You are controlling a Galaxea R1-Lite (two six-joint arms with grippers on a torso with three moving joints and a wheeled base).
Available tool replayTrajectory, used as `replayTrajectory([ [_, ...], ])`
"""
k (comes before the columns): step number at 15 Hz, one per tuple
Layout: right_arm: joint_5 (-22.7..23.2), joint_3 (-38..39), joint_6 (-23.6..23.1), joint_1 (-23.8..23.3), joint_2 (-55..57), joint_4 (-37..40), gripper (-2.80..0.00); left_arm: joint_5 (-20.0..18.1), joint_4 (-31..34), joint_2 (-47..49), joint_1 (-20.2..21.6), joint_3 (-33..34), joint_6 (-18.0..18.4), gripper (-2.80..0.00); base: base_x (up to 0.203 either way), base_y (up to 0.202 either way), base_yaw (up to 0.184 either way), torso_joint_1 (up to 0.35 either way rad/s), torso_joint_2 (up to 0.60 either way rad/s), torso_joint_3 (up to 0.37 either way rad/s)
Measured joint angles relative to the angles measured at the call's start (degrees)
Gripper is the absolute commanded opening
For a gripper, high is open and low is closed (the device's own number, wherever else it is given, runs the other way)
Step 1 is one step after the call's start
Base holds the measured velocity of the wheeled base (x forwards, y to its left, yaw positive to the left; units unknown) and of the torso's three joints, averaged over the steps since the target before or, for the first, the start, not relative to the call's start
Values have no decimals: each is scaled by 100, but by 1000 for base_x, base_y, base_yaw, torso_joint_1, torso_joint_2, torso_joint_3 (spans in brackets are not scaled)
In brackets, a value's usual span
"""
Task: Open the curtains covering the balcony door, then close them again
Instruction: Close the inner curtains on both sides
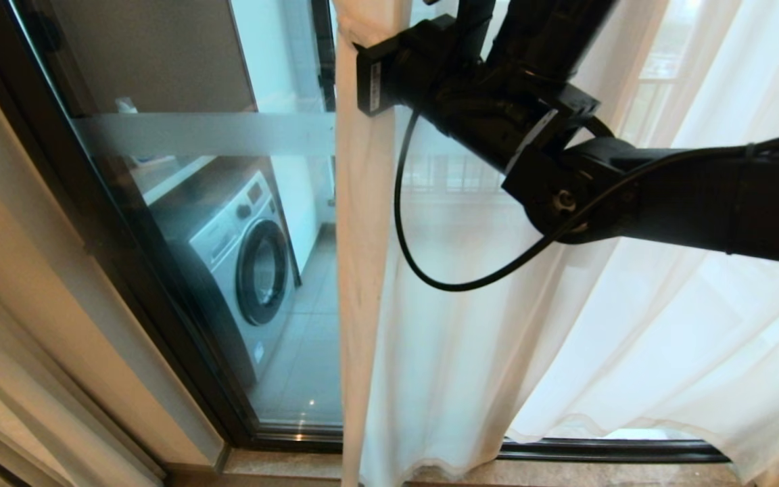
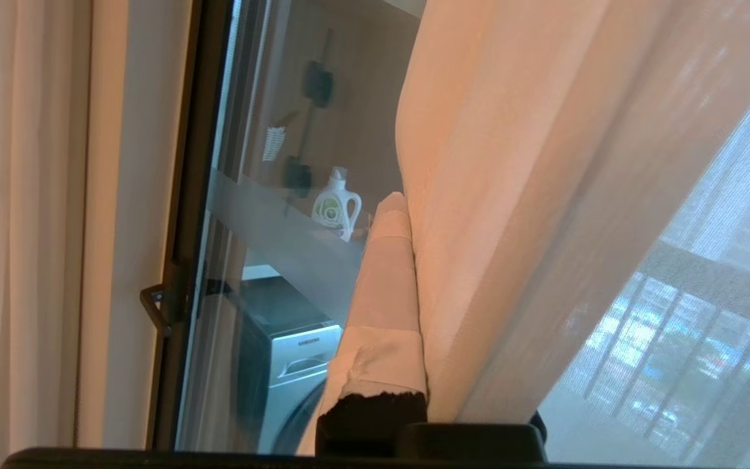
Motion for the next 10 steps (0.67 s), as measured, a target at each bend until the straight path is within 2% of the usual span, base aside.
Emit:
replayTrajectory([
  [4, -522, 5, 31, -112, 26, -89, -280, 2, -2, 0, 0, 0, 0, -280, 0, 0, 0, 0, 0, 0],
  [10, -960, 9, 54, -563, -29, -191, -280, 2, 0, 0, 0, 0, 0, -280, 0, 0, 0, 0, 0, 0],
])
